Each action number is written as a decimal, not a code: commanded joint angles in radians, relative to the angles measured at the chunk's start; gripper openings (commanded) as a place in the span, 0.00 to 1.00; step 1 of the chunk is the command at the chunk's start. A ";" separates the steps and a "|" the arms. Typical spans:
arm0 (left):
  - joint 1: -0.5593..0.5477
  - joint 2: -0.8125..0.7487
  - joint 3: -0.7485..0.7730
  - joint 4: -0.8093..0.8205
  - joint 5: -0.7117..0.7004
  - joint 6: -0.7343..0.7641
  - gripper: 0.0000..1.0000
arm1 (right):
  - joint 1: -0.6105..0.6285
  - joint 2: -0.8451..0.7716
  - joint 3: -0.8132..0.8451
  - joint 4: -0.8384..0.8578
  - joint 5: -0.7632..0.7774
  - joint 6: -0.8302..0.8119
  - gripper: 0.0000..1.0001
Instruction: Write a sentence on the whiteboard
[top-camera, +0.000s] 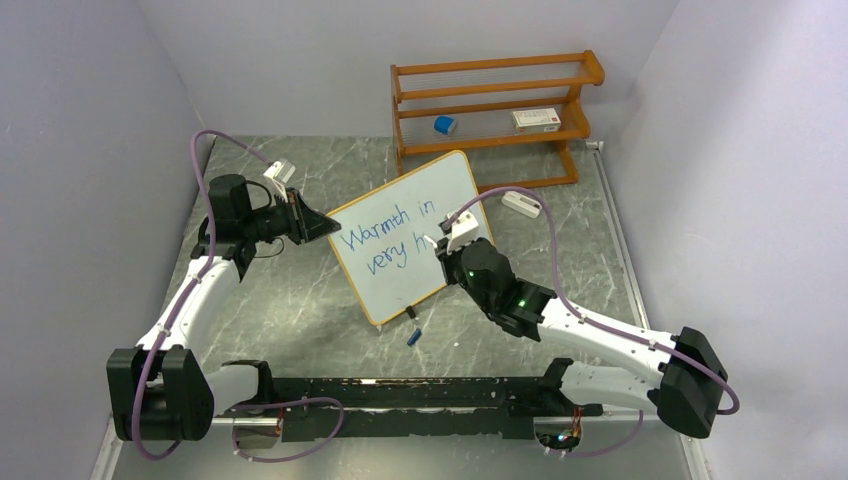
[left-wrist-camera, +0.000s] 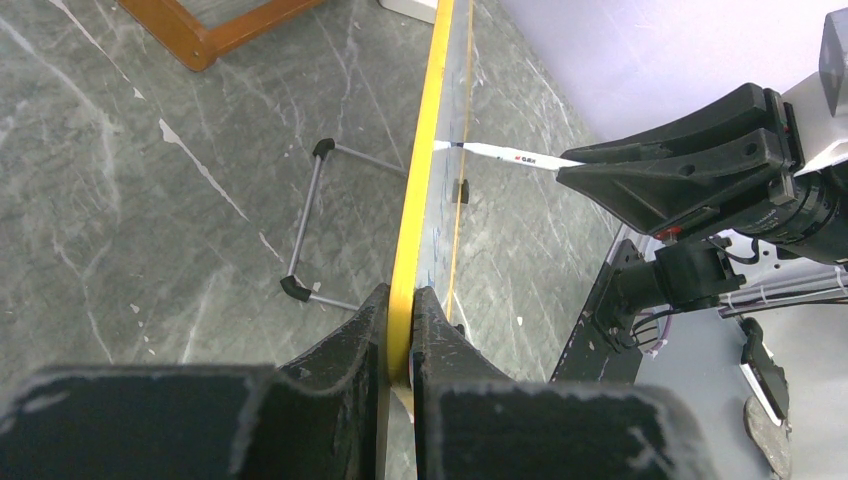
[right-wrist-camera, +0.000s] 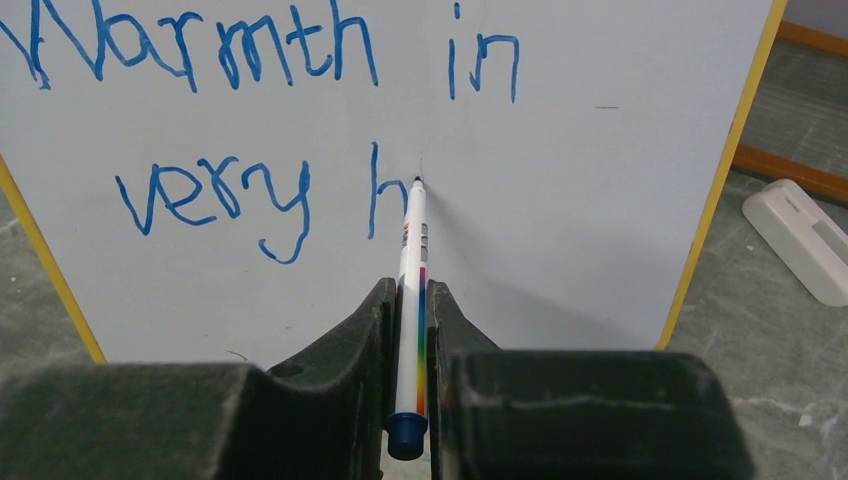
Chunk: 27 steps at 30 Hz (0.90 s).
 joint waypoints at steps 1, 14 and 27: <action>0.011 0.021 -0.001 -0.057 -0.095 0.052 0.05 | -0.009 -0.009 -0.009 -0.046 -0.023 0.023 0.00; 0.011 0.021 -0.001 -0.056 -0.093 0.051 0.05 | -0.009 -0.040 -0.039 -0.089 -0.017 0.055 0.00; 0.011 0.021 -0.001 -0.057 -0.096 0.051 0.05 | -0.009 -0.040 -0.045 -0.079 0.033 0.047 0.00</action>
